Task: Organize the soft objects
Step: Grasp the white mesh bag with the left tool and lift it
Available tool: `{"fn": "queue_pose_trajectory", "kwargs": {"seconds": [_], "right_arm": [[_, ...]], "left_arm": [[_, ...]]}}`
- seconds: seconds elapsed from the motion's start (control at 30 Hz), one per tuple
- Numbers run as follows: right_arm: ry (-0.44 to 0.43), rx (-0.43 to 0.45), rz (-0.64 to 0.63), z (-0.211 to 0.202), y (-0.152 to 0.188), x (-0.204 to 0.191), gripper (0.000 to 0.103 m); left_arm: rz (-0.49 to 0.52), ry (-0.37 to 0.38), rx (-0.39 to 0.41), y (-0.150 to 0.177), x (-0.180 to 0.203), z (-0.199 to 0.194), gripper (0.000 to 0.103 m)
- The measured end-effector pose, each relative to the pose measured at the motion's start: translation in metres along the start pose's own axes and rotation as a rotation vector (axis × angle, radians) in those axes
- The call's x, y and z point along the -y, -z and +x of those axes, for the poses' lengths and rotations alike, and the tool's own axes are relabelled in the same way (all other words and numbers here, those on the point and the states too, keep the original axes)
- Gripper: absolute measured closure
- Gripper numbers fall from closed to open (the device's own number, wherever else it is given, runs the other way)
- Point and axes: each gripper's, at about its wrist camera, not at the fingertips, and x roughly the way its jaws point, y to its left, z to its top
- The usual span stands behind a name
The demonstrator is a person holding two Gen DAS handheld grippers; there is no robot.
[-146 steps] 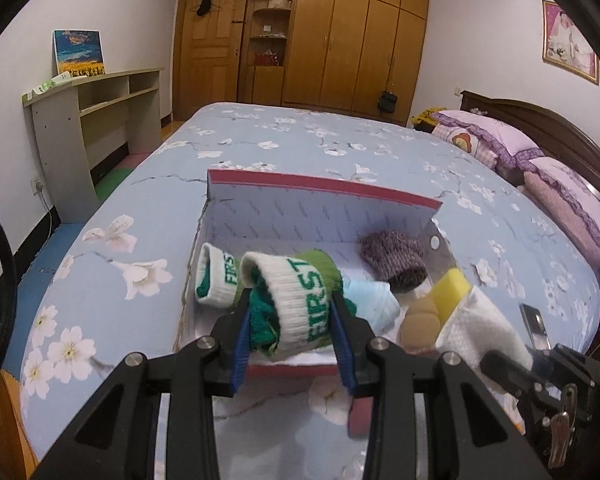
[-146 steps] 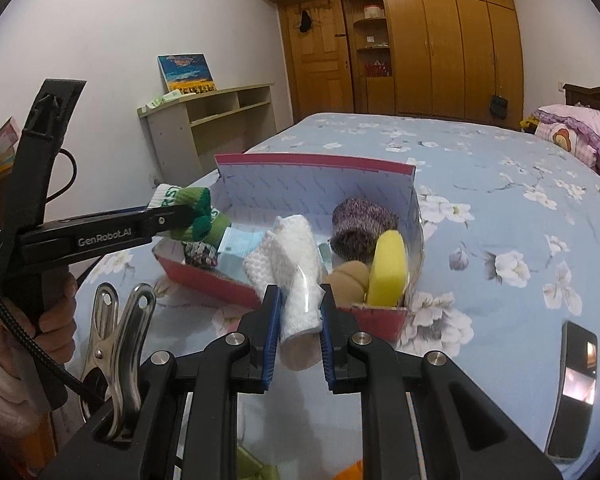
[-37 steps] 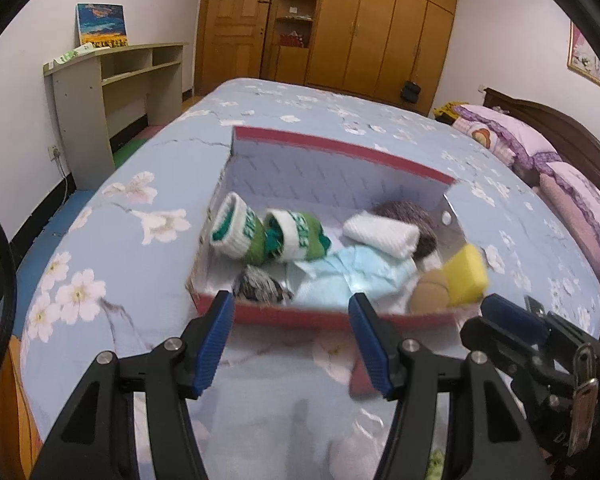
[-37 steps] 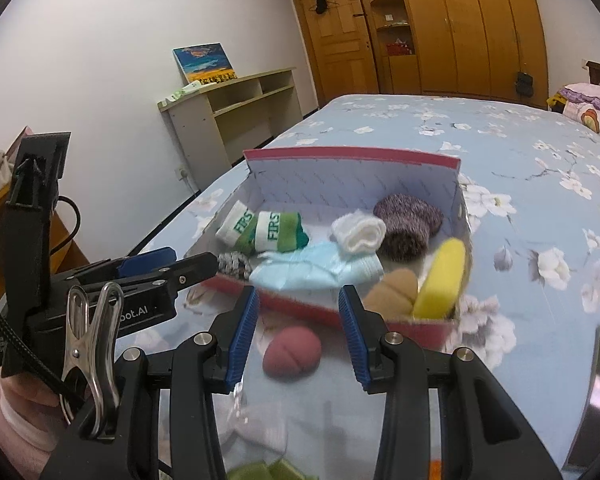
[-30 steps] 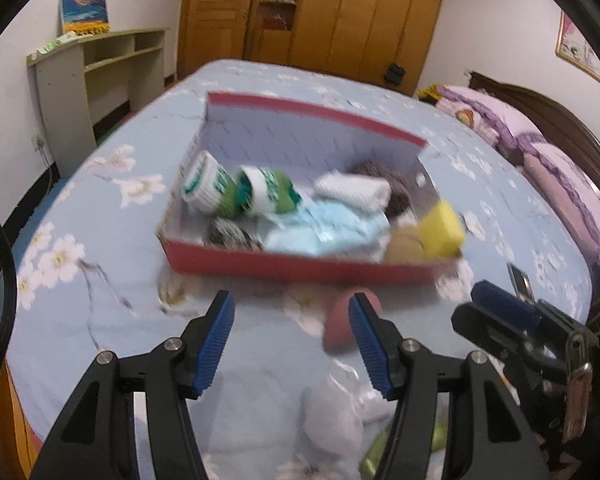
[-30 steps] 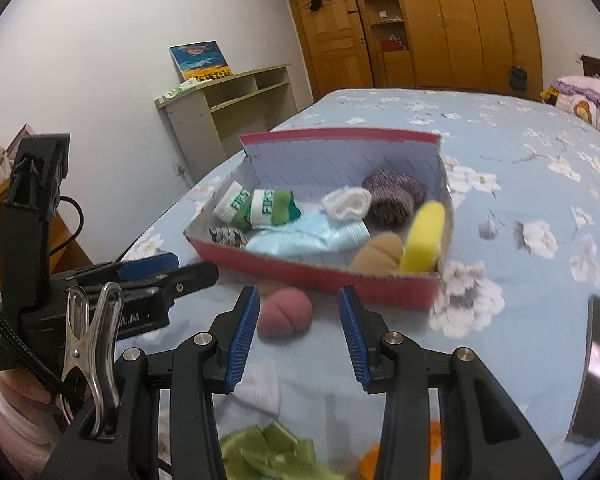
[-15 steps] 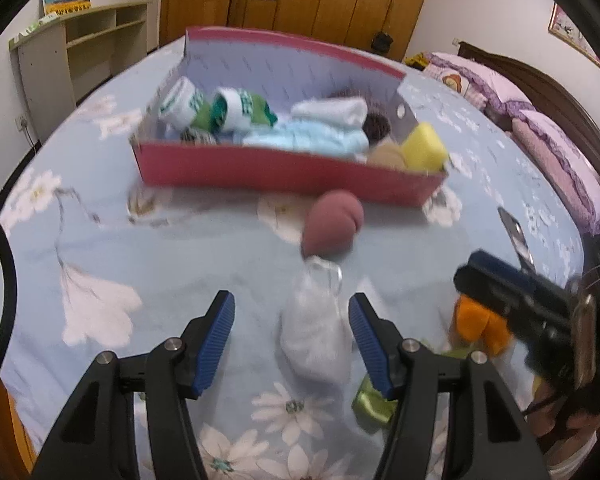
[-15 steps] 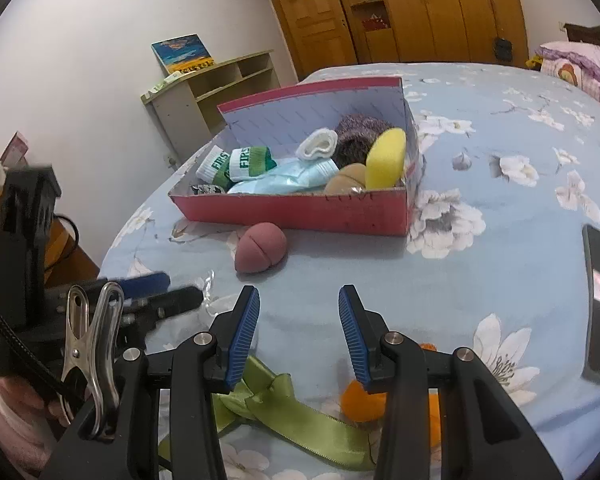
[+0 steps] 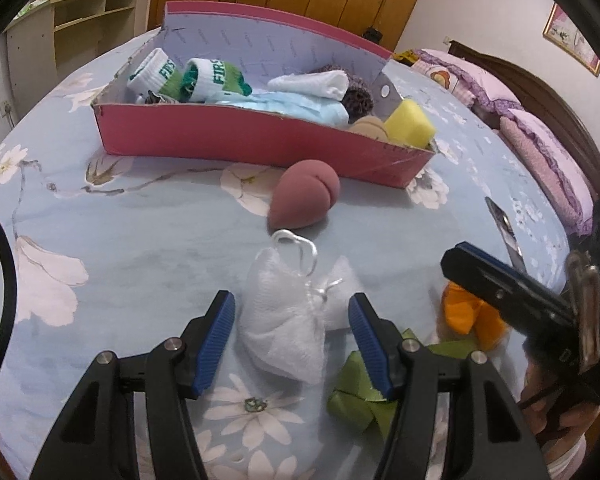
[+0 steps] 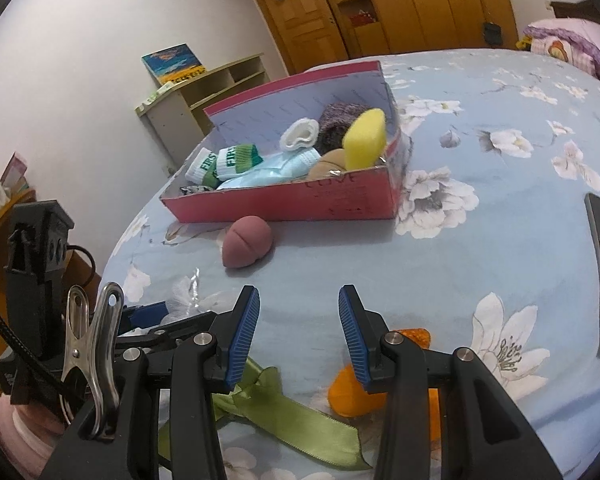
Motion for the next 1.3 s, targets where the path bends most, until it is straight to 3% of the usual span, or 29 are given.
{"fn": "queue_pose_trajectory", "kwargs": {"seconds": [0.23,0.4,0.5,0.77,1.07,1.3], "right_arm": [[-0.003,-0.012,0.0,0.004,0.002,0.0,0.06],[0.004,-0.019,0.001,0.007,0.003,0.0,0.06],[0.007,-0.023,0.004,0.007,0.003,0.0,0.06],[0.017,-0.034,-0.007,0.01,0.004,-0.004,0.06],[0.034,-0.062,-0.056,0.018,0.003,-0.018,0.06],[0.048,-0.101,-0.137,0.034,-0.007,-0.043,0.06]], "left_arm": [[0.027,-0.018,0.015,0.001,0.007,0.004,0.043],[0.054,-0.018,0.027,0.002,0.008,0.004,0.068],[0.044,-0.002,0.026,0.002,0.006,0.002,0.073],[0.0,-0.044,0.085,-0.005,-0.015,-0.018,0.074],[-0.093,-0.164,0.161,-0.009,-0.06,-0.032,0.074],[-0.139,-0.202,0.162,-0.005,-0.077,-0.025,0.073]]}}
